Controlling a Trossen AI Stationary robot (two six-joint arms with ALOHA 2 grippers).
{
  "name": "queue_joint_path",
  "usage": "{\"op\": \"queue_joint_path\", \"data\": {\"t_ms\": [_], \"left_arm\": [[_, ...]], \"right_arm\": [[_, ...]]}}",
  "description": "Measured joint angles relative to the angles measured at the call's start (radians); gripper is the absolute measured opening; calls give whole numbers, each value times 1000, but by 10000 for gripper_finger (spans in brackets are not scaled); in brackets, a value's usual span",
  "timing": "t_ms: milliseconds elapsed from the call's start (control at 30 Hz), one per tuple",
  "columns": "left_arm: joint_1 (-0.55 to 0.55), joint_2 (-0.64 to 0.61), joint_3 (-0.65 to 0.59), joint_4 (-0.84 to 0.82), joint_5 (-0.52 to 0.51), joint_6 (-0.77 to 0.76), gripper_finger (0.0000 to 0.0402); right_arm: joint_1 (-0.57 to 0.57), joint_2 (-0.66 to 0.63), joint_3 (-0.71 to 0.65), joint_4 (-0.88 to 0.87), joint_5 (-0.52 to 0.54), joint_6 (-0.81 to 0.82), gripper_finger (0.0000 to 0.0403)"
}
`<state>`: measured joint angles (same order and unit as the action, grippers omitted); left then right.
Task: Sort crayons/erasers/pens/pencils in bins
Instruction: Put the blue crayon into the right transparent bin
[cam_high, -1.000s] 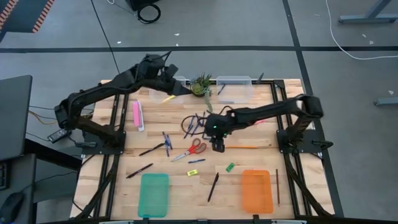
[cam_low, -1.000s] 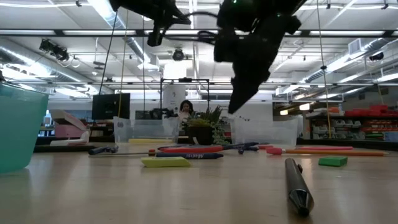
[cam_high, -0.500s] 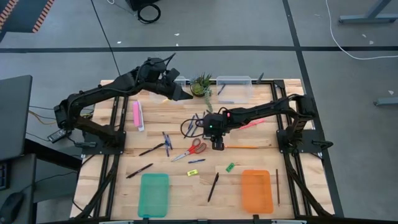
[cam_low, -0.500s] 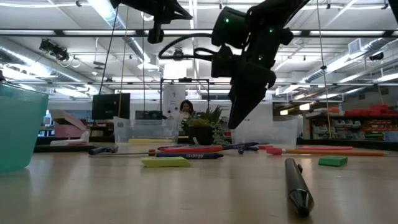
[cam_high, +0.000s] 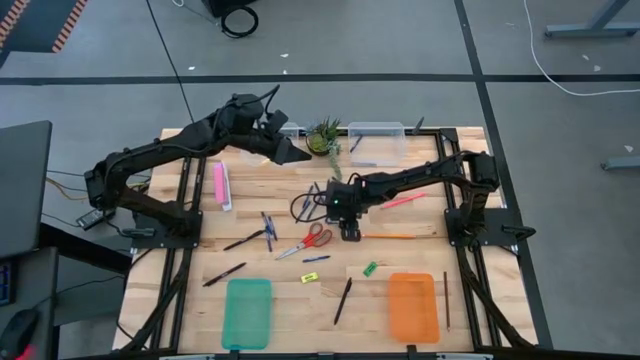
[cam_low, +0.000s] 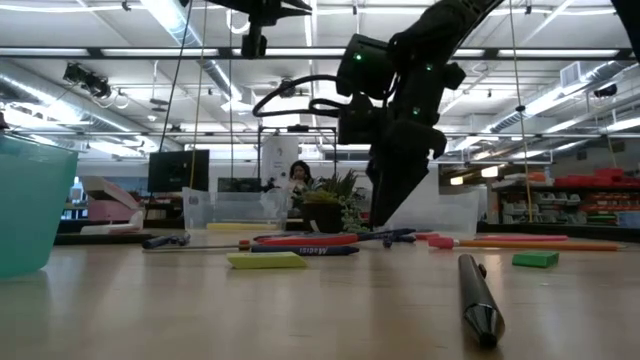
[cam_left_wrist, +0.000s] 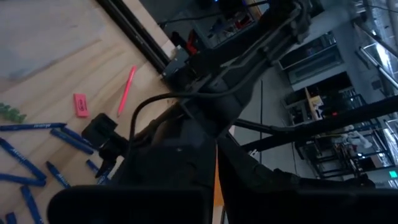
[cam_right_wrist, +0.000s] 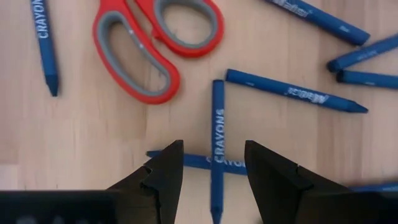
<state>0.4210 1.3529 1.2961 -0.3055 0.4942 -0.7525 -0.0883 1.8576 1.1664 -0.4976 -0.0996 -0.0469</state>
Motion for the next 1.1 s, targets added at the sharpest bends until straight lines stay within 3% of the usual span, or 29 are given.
{"op": "queue_joint_path", "data": {"t_ms": [633,1100], "left_arm": [[0,-1,0,0,0,-26,14],[0,-1,0,0,0,-30,20]], "right_arm": [[-1,56,-1,50,-5,21,171],[-1,56,-1,43,23,6,53]]}}
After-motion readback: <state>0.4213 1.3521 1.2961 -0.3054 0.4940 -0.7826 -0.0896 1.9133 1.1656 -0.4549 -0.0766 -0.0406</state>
